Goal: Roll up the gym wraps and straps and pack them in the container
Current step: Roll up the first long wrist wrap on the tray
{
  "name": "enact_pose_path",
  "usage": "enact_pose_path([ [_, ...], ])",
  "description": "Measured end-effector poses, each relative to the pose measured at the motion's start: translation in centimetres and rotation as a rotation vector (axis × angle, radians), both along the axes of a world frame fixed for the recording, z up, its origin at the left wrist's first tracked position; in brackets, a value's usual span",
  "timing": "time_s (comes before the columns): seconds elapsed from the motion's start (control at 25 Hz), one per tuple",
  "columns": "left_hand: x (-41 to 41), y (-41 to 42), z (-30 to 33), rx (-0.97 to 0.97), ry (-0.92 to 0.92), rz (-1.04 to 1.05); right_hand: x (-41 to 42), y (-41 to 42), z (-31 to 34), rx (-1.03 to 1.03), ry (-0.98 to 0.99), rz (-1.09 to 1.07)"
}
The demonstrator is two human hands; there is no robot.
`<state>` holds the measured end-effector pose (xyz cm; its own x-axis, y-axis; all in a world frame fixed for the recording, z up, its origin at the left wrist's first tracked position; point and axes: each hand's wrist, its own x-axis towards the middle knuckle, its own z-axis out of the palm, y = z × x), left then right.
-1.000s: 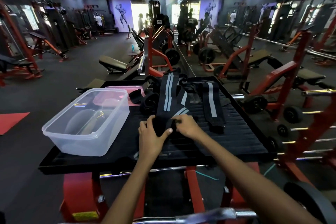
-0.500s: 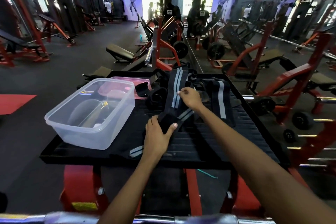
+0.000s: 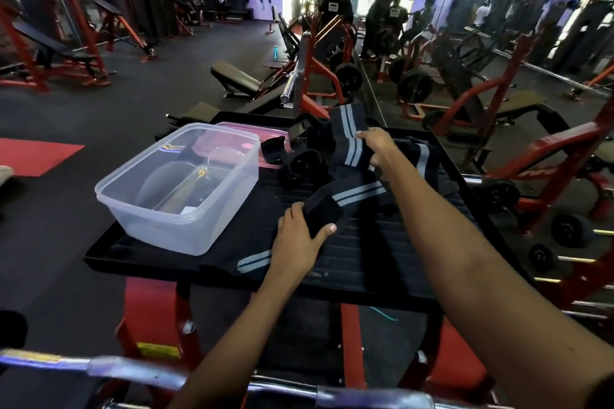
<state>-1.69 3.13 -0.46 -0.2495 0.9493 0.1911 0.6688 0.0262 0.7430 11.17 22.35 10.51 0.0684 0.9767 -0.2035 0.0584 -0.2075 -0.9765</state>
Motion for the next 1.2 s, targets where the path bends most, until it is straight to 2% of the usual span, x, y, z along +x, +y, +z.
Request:
enact_pose_path([
  [0.24,0.4,0.4,0.1,-0.003,0.216,-0.007,6.5,-1.9,4.9,0.142,0.053,-0.145],
  [0.36,0.2,0.5,0.2,-0.027,0.233,0.050,10.1,-3.5,6.1,0.125,0.051,-0.276],
  [0.44,0.1,0.5,0.1,-0.028,0.244,0.070,12.7,-5.2,6.5,0.094,0.090,-0.265],
  [0.52,0.2,0.4,0.3,-0.017,0.245,0.067,14.8,-7.4,5.7,0.065,0.047,-0.258],
  [0.64,0.3,0.1,0.6,0.007,0.192,0.050,15.9,-10.3,0.8,-0.044,-0.291,-0.186],
  [0.76,0.4,-0.5,0.9,0.042,0.146,0.048,15.1,-13.5,-6.0,-0.126,-0.886,-0.068],
  [0.92,0.5,-1.1,1.4,0.083,0.130,0.004,14.1,-15.3,-9.3,0.099,-1.375,-0.140],
  [1.0,0.4,-1.3,1.6,0.124,0.143,-0.018,12.5,-15.6,-8.4,0.188,-1.508,-0.123],
  [1.04,0.3,-1.4,1.6,0.152,0.139,-0.028,11.3,-15.7,-7.8,0.262,-1.472,-0.136],
  [1.08,0.2,-1.5,1.7,0.180,0.118,-0.035,9.7,-16.3,-7.0,0.311,-1.319,-0.128],
  [1.12,0.2,-1.8,1.9,0.196,0.084,-0.041,8.1,-16.7,-6.3,0.299,-1.040,-0.078],
  [1.2,0.4,-2.4,2.8,0.210,0.025,-0.058,4.4,-18.2,-5.0,-0.021,-0.283,0.147],
])
